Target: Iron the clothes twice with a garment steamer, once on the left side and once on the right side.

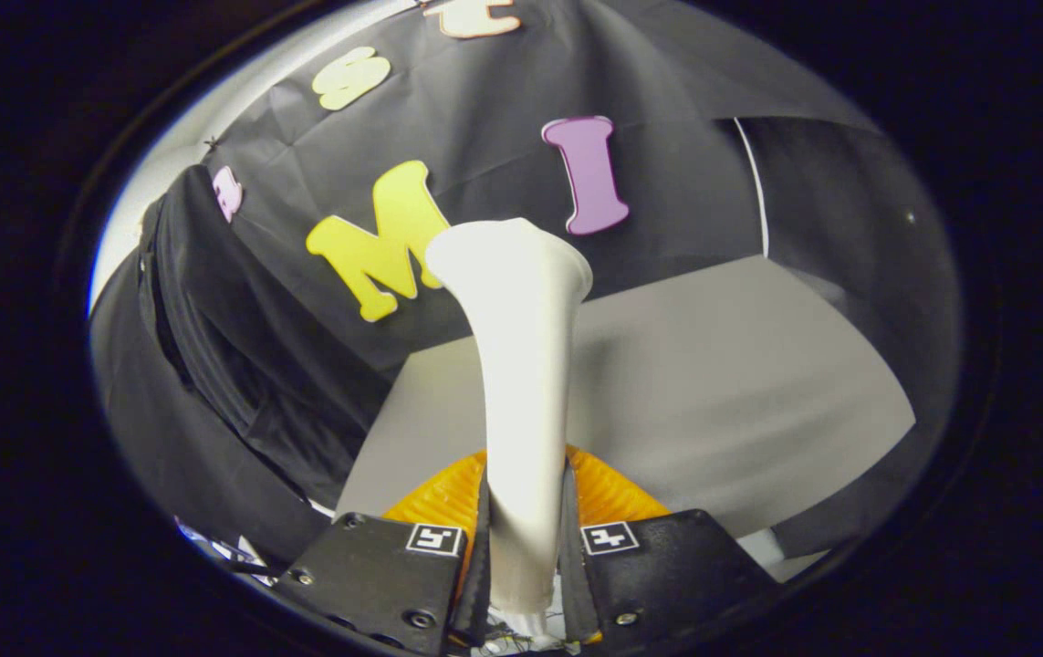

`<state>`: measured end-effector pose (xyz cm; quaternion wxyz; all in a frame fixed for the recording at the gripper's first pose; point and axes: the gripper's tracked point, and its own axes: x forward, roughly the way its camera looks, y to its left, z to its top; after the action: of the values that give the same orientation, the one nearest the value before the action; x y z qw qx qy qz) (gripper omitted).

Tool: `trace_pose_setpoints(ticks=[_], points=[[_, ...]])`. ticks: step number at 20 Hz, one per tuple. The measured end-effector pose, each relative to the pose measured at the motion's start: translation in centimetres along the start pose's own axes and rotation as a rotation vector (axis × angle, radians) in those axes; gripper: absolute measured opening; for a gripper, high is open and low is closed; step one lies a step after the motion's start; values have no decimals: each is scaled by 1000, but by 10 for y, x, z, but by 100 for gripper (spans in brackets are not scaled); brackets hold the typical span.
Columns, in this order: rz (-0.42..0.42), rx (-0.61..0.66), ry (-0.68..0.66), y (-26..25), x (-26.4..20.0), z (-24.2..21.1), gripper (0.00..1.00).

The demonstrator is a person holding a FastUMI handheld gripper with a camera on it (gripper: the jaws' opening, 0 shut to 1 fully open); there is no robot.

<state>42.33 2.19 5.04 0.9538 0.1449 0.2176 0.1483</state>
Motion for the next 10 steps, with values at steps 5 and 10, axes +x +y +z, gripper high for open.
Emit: trace_pose_setpoints(ticks=[5, 10], points=[[-20, -35, -188, 50, -62, 33, 34], [-24, -68, -343, 113, -110, 56, 34]])
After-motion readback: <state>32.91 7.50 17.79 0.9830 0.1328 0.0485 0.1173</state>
